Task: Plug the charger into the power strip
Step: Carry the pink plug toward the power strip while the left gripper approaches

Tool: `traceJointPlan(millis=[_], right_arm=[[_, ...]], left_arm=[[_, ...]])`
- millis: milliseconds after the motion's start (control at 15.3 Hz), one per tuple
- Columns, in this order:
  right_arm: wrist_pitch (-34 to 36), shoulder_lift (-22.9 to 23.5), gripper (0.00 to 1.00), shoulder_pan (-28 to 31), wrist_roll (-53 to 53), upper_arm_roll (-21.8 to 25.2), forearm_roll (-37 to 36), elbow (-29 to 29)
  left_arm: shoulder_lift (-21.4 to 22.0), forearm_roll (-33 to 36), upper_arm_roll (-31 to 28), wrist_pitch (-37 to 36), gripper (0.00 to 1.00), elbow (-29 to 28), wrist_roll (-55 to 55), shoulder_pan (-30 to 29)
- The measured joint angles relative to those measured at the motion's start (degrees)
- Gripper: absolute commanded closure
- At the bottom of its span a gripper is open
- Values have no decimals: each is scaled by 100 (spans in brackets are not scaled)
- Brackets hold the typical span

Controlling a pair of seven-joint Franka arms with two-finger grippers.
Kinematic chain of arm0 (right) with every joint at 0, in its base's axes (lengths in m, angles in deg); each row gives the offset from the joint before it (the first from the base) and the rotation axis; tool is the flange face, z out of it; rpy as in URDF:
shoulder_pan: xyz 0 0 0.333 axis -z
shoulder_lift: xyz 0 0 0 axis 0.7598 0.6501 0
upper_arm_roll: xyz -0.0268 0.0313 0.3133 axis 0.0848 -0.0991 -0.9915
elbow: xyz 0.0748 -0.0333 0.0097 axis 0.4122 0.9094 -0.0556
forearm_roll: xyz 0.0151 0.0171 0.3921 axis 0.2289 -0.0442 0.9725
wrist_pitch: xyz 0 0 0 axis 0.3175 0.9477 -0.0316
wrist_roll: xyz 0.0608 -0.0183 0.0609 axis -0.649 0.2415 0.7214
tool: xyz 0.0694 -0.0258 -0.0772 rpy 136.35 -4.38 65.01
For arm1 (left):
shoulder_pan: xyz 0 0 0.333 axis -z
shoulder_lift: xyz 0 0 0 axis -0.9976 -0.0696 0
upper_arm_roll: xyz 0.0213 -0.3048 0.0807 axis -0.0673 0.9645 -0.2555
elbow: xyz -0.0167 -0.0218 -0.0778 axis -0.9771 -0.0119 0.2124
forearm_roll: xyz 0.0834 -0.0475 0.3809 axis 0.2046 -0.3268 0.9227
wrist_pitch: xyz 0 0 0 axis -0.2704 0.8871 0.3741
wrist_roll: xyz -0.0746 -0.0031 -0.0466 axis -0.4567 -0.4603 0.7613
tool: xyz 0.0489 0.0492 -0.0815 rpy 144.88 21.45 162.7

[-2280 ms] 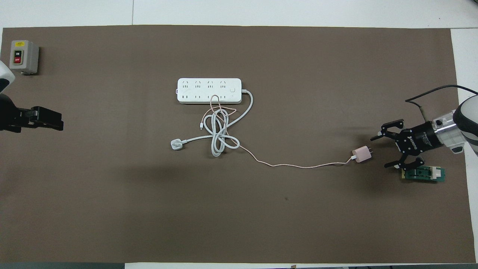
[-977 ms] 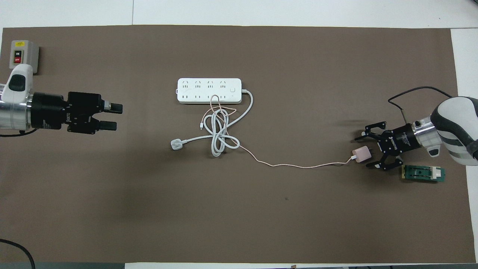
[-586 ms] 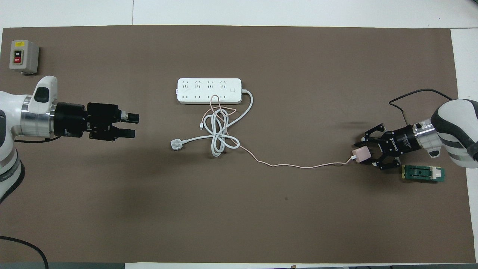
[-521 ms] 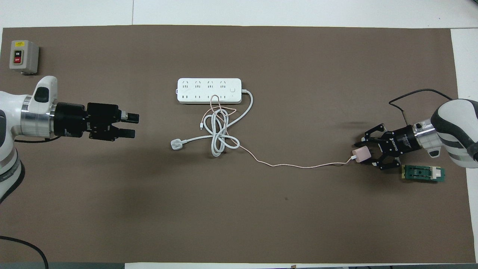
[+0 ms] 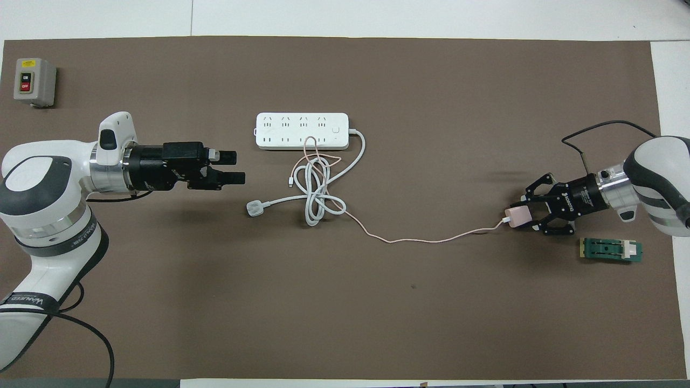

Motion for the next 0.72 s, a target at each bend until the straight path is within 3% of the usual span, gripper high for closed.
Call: traceJointPlan(millis=[456,717], right_arm=[[427,-136,100,-1234,-2234,-51,635,-1357],[-238,-148,100,-2035,-3367,-57,1190,-1695]], left_arm=[[-539,-469,8,361,0,409,-1178,422],[-723,-909,12,778,0,508,-1354,771]])
